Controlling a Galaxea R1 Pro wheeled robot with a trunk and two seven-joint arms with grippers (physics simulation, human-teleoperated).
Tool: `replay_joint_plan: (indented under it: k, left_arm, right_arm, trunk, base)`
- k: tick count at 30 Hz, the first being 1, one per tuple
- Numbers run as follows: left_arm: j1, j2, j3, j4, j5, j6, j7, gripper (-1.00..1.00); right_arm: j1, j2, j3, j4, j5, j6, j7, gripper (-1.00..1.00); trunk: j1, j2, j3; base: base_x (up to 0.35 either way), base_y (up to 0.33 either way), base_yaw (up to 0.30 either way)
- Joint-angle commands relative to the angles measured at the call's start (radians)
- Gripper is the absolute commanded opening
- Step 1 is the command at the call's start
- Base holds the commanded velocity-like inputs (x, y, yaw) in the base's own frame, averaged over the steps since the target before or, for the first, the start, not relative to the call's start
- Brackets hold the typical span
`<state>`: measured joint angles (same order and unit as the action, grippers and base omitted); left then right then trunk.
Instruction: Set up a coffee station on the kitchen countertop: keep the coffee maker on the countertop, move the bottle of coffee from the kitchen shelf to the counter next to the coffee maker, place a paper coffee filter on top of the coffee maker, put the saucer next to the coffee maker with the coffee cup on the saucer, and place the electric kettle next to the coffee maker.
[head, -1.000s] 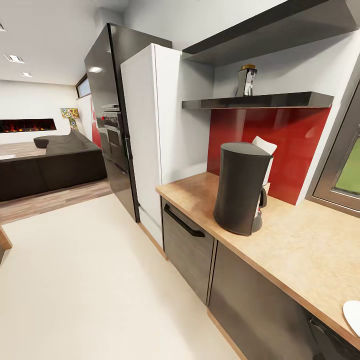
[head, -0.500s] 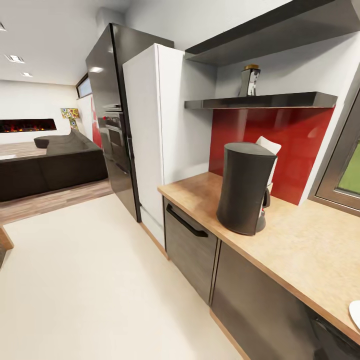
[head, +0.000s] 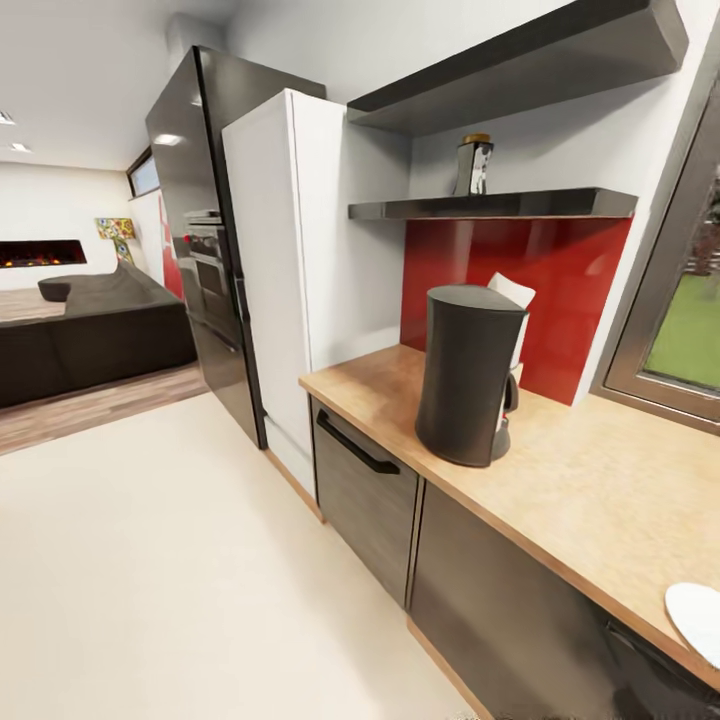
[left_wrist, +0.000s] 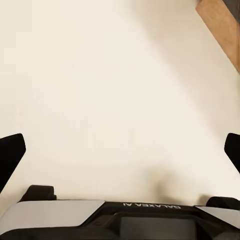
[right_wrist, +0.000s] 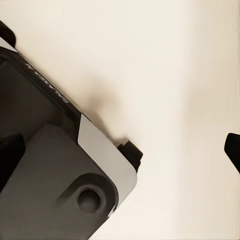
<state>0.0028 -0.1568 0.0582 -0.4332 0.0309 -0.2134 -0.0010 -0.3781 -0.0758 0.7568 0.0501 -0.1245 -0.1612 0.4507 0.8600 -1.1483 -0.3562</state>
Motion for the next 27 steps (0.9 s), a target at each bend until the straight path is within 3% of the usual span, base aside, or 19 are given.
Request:
replay_joint_plan:
  k: [1, 27]
  left_arm:
    - [0.0, 0.0, 0.003, -0.001, 0.003, -0.001, -0.001, 1.0]
    - [0.0, 0.0, 0.003, 0.001, 0.003, -0.001, -0.001, 1.0]
  right_arm:
    - [-0.001, 0.001, 0.009, 0.004, -0.01, -0.006, 0.005, 1.0]
    - [-0.001, 0.001, 0.009, 0.004, -0.009, -0.006, 0.005, 1.0]
  trunk:
    - [0.0, -0.001, 0.0]
    - [0.0, -0.001, 0.016]
  base:
    - [0.0, 0.0, -0.227]
    - [0.0, 0.0, -0.232]
